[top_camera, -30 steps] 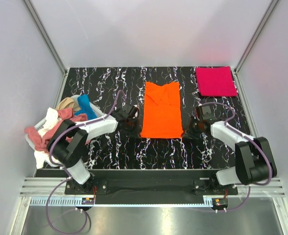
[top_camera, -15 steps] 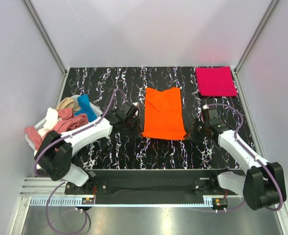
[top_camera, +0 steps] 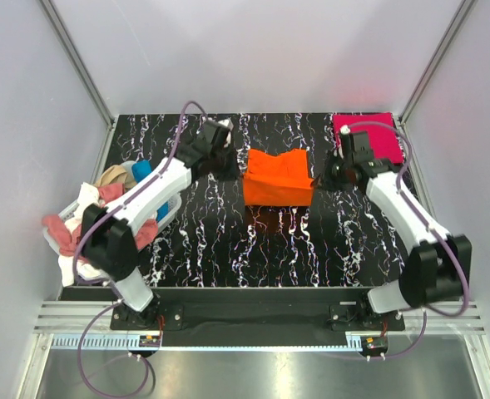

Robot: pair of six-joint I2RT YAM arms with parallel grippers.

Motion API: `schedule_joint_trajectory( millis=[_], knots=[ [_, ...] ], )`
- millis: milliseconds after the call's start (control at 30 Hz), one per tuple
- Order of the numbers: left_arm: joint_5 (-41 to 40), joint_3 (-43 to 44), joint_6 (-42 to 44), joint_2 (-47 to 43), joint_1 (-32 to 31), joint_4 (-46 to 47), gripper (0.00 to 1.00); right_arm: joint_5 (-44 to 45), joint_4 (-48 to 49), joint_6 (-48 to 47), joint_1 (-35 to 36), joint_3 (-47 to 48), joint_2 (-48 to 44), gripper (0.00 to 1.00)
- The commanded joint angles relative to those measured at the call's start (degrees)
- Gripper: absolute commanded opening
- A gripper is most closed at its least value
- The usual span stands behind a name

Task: Fold and stack the t-shirts
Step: Fold the tshirt

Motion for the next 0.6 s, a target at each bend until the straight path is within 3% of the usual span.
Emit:
schedule_joint_trajectory(
  millis=[0,400,500,533,567],
  knots=[
    [2.1,9.7,3.5,4.9,2.9,-0.7,0.0,0.8,-0.8,-3.4,-1.6,8.2,7.7,0.02],
    [8.8,38.4,5.7,31.8,9.9,0.6,0.0,-5.5,-3.2,-6.4,-6.2,34.6,33.6,0.08],
    [11.2,42.2,4.5,36.9,11.4,5.4,0.0,-5.3,-3.4,-6.9,-6.8,41.2,39.8,0.09],
    [11.5,42.5,4.0,38.0,11.5,9.4,0.07,-5.8,-3.4,-7.2,-7.0,43.2,41.7,0.09],
    [11.9,42.7,3.1,39.1,12.1,11.9,0.07,-6.7,-3.5,-7.3,-7.2,47.8,43.8,0.09]
  ],
)
